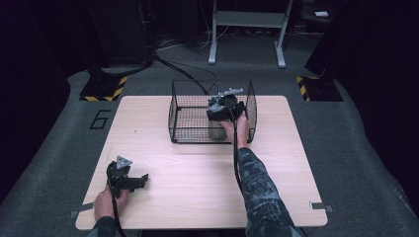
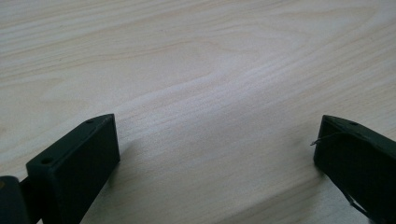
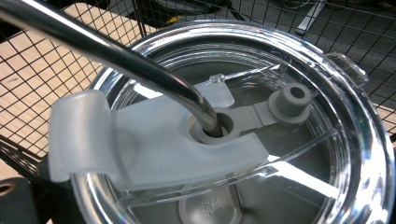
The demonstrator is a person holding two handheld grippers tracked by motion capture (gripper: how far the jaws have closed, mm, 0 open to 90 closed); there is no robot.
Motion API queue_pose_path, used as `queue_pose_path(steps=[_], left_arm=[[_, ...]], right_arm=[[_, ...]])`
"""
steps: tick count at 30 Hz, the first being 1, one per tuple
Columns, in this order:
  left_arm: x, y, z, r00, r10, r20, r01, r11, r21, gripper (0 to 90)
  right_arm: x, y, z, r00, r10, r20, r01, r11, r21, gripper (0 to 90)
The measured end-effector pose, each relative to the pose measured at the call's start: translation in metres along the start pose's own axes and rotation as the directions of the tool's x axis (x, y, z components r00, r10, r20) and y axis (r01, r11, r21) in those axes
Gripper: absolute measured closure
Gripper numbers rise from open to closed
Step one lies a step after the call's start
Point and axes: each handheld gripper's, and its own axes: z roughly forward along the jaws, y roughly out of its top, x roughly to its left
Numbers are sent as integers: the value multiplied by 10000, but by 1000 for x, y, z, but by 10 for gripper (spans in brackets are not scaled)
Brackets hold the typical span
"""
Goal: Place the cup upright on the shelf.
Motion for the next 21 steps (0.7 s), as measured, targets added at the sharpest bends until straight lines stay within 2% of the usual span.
queue_pose_path(steps=[3,5,11,13,14,16,17,21], left_arm=[[0,0,0,10000,-10,0,10,10000,-3,1],[0,0,0,10000,-9,1,9,10000,-6,1],[-1,0,1,9999,-105,-27,105,9999,-102,2],[-1,0,1,9999,-111,-27,110,9999,-108,2],[-1,0,1,9999,-106,-14,106,9999,-85,2],[-1,0,1,9999,-111,-27,111,9999,-106,2],[-1,0,1,9999,-102,-26,101,9999,-99,2],[-1,0,1,9999,-109,-27,109,9999,-106,2]], right_arm=[[0,0,-1,9997,-236,42,236,9997,72,30],[3,0,0,9999,39,104,-40,10000,54,29],[3,2,-2,9999,50,115,-53,9997,248,23],[2,3,-3,9997,224,99,-227,9993,301,0],[0,3,-5,9995,299,-124,-293,9985,469,0],[0,3,-6,9992,366,-179,-356,9981,497,0],[-1,4,-9,9986,402,-352,-379,9973,625,0],[-3,5,-15,9984,356,-448,-327,9974,646,0]])
